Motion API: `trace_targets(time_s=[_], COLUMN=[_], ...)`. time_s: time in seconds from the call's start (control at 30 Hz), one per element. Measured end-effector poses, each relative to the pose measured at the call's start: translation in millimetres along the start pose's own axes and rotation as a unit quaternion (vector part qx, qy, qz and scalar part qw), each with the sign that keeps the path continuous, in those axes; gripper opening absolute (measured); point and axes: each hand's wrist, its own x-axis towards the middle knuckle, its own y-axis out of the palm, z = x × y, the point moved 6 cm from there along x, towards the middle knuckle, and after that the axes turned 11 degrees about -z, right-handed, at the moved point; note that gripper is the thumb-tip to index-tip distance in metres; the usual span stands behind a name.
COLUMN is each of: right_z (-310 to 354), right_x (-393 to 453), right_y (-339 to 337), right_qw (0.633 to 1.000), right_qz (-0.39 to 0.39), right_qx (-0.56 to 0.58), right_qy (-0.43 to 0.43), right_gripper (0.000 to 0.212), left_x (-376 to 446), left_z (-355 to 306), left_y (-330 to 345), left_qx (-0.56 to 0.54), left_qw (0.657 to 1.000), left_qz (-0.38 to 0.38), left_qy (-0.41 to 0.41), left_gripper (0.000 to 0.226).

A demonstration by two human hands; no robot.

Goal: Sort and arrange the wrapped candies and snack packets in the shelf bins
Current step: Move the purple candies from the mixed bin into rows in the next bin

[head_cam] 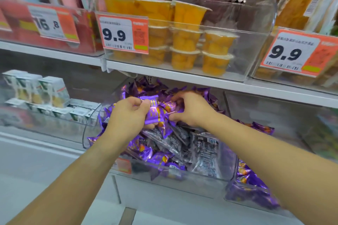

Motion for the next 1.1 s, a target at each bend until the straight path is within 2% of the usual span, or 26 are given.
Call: trace_targets(time_s=[0.17, 0.3, 0.37, 0.4, 0.47, 0.57, 0.63, 0.7, 0.73, 0.83, 0.87, 0.93, 1.0, 1.1], right_z=[1, -2, -5, -8, -15, -27, -34, -39, -42, -53, -56, -61, -66, -78], right_x=[-36, -91, -118, -128, -145, -158, -162, -166, -167, -168, -169, -171, -176, -180], right_y=[-35, -60, -76, -86, -103, -108, -112, -116, -116, -113, -113, -112, -111, -114], right_qw=[0.995, 0.96, 0.944, 0.946, 0.959, 0.952, 0.933, 0.924, 0.926, 0.931, 0.931, 0.923, 0.89, 0.832], right_qz=[-0.031, -0.009, -0.056, -0.104, -0.19, -0.232, -0.263, -0.277, -0.269, -0.185, -0.148, -0.068, -0.014, -0.061], right_qx=[0.091, 0.253, 0.299, 0.289, 0.209, 0.147, 0.173, 0.193, 0.209, 0.299, 0.324, 0.376, 0.455, 0.537], right_qy=[0.034, 0.12, 0.13, 0.108, 0.009, -0.137, -0.177, -0.177, -0.165, -0.1, -0.078, -0.04, 0.011, 0.13], right_gripper=[0.025, 0.032, 0.032, 0.032, 0.04, 0.033, 0.027, 0.029, 0.03, 0.03, 0.034, 0.057, 0.072, 0.064], left_x=[-11, -28, -43, -49, -64, -85, -96, -105, -109, -114, -114, -111, -108, -112], left_z=[-9, -15, -18, -20, -26, -36, -41, -42, -43, -48, -49, -49, -53, -60], left_y=[3, 23, 37, 45, 59, 78, 90, 101, 105, 113, 114, 116, 115, 118], left_qx=[0.012, 0.064, 0.068, 0.059, 0.029, 0.024, 0.02, -0.014, -0.026, -0.041, -0.058, -0.085, -0.092, -0.09], left_qw=[0.999, 0.984, 0.974, 0.971, 0.965, 0.952, 0.947, 0.939, 0.937, 0.941, 0.943, 0.95, 0.958, 0.961], left_qz=[0.043, 0.156, 0.205, 0.221, 0.259, 0.304, 0.321, 0.343, 0.348, 0.334, 0.326, 0.296, 0.268, 0.262], left_qy=[0.017, 0.054, 0.065, 0.065, 0.044, 0.035, 0.025, -0.007, -0.014, -0.021, -0.034, -0.046, -0.038, -0.013], left_gripper=[0.022, 0.027, 0.024, 0.024, 0.027, 0.039, 0.059, 0.073, 0.069, 0.032, 0.029, 0.027, 0.025, 0.034])
